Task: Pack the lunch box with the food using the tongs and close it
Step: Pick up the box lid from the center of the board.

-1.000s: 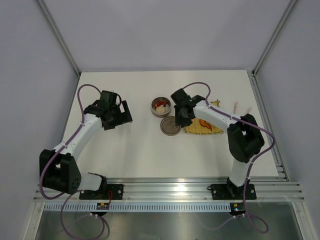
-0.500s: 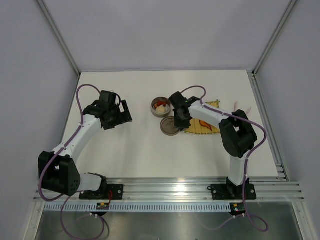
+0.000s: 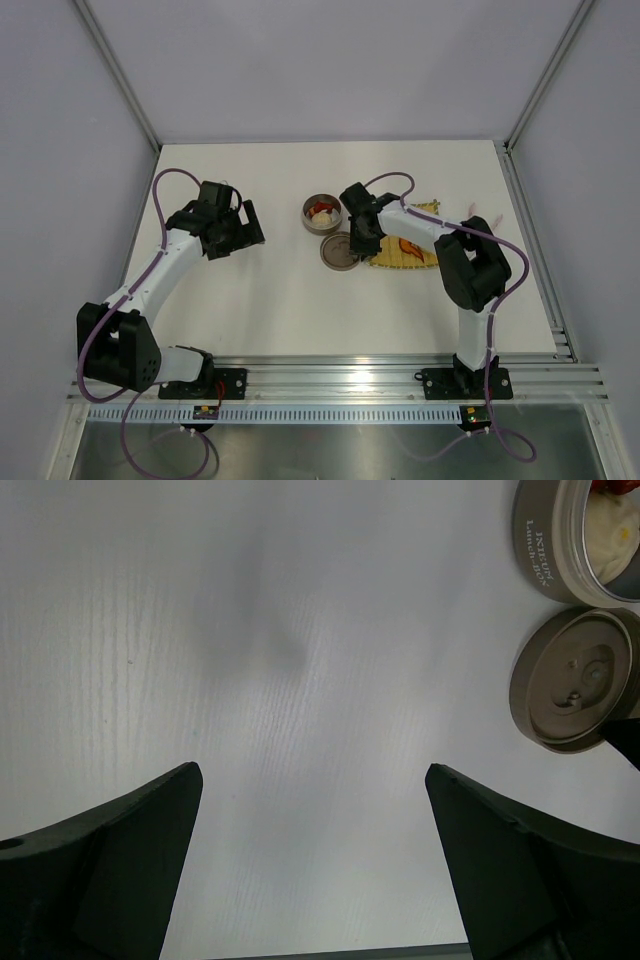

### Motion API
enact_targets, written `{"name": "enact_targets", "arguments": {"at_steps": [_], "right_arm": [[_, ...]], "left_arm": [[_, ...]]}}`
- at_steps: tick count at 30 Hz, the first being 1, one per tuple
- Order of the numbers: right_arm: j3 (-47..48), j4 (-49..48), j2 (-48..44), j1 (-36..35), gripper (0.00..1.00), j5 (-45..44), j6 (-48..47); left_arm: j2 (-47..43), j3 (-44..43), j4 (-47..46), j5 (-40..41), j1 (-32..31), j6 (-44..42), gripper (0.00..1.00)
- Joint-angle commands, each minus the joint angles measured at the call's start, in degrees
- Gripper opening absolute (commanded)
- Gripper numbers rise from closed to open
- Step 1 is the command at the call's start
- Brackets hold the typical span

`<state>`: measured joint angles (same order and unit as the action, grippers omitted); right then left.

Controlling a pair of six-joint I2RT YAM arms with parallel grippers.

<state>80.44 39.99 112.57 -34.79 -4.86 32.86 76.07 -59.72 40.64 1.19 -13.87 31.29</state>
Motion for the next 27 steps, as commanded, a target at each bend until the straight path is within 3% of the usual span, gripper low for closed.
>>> {"name": "enact_targets", "arguments": {"at_steps": [1, 6, 13, 20, 27], "right_arm": [[0.1, -2.5, 0.8, 0.7, 0.30, 0.5, 1.3], [0.1, -3.1, 1.1, 0.7, 0.23, 1.4, 0.6], [0.2, -3.1, 2.3, 0.7, 0.25, 2.3, 1.3], [-0.8, -2.9, -0.2, 0.6, 0.00, 2.1, 1.8], [-2.8, -2.5, -5.8, -0.6, 0.00, 3.3, 1.0]], "left_arm": [[-0.7, -0.7, -1.6, -2.2, -0.2, -0.7, 0.99], [-0.5, -0.8, -1.7, -2.3, -0.2, -0.7, 0.99], [-0.6, -0.9, -1.7, -2.4, -0.1, -0.8, 0.99], [-0.7, -0.7, -1.8, -2.4, -0.2, -0.5, 0.99], [-1.1, 0.6, -3.9, -6.6, -0.2, -0.6, 0.99]]}}
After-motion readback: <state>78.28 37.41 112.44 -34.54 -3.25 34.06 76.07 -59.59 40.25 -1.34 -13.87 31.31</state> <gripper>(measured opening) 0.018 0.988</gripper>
